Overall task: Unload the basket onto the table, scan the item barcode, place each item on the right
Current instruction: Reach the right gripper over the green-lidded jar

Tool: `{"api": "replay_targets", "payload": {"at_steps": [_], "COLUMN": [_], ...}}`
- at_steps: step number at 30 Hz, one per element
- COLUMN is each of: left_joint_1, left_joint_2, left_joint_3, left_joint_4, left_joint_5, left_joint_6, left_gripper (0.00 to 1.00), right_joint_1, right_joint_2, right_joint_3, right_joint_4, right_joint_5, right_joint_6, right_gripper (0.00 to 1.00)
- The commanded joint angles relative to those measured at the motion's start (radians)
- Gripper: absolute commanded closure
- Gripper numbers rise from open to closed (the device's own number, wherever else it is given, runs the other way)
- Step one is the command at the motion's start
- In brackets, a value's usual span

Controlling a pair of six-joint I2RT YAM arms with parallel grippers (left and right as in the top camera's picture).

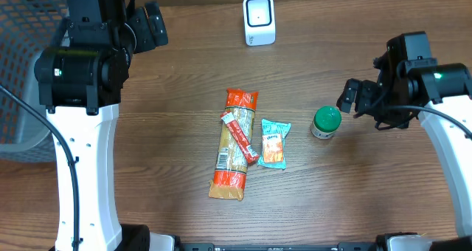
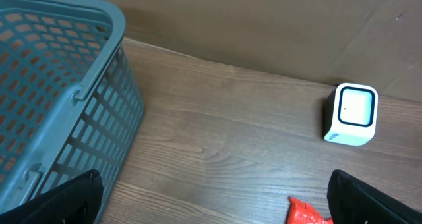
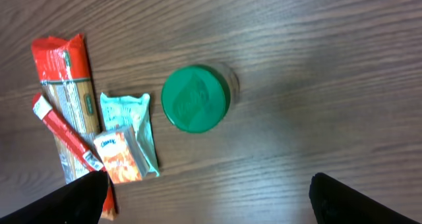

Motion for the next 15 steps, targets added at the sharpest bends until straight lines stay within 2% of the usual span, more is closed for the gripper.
{"api": "replay_targets", "payload": {"at_steps": [1,15], "left_joint_1": [0.004,0.004], "left_joint_2": [-0.003,-0.003], "left_joint_3": [0.010,0.010], "left_joint_4": [0.000,0.000], "left_joint_5": [-0.010,-0.010], "left_joint_6": [0.019,0.019], "left_gripper": [0.00,0.00], "right_joint_1": [-0.003,-0.003], "right_joint_2": [0.014,0.060], "right_joint_3": [-0.005,-0.005], "right_joint_4": [0.043,0.039], "right_joint_5": [0.013,0.014], "right_joint_6": [0.008,0.072], "right_gripper": [0.00,0.00]}}
